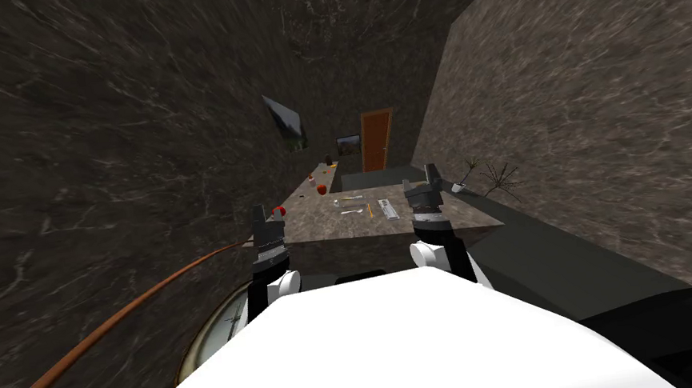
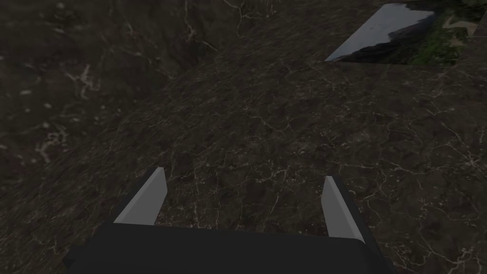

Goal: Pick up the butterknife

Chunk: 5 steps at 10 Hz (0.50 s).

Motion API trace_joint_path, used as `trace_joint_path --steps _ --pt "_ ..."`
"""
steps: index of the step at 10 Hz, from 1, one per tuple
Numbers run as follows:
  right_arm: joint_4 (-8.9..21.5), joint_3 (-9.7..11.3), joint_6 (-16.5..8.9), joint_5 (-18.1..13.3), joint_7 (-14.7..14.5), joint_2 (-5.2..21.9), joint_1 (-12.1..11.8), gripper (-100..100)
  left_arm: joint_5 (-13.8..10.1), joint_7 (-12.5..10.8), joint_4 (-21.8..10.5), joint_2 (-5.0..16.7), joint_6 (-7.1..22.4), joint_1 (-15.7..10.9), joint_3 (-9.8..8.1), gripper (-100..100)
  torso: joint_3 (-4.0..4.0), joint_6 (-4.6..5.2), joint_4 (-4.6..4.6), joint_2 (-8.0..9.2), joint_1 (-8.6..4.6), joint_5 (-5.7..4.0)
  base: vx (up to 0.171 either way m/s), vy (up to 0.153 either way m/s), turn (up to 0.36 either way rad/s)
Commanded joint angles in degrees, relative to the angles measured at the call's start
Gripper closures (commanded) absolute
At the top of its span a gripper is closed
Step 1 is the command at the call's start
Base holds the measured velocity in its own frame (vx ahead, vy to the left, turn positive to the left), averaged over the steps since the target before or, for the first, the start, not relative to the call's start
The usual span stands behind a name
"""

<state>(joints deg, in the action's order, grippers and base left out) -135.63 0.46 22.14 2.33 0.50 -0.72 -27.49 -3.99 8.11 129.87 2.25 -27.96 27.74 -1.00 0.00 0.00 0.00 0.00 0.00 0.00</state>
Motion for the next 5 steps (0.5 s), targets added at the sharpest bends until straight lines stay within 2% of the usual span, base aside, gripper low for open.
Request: trace_joint_path --steps 1,4,5 --pt "0.7 -0.2 0.4 -0.4 0.2 2.3 0.1 -100 0.0 0.0 0.0 0.0 0.0 0.0 0.0 0 0.0 0.0 0.0 0.0 0.0 0.0 -0.008 0.002 0.107" --pt "3.4 -1.1 1.7 -2.2 1.0 7.5 0.6 -100 0.0 0.0 0.0 0.0 0.0 0.0 0.0 0 0.04 -0.02 0.02 0.08 -0.01 0.0 -0.023 0.003 0.171" --pt "3.4 -1.1 1.7 -2.2 1.0 8.2 0.6 -100 0.0 0.0 0.0 0.0 0.0 0.0 0.0 0 0.05 -0.02 0.02 0.09 -0.01 0.0 -0.02 -0.001 0.077"
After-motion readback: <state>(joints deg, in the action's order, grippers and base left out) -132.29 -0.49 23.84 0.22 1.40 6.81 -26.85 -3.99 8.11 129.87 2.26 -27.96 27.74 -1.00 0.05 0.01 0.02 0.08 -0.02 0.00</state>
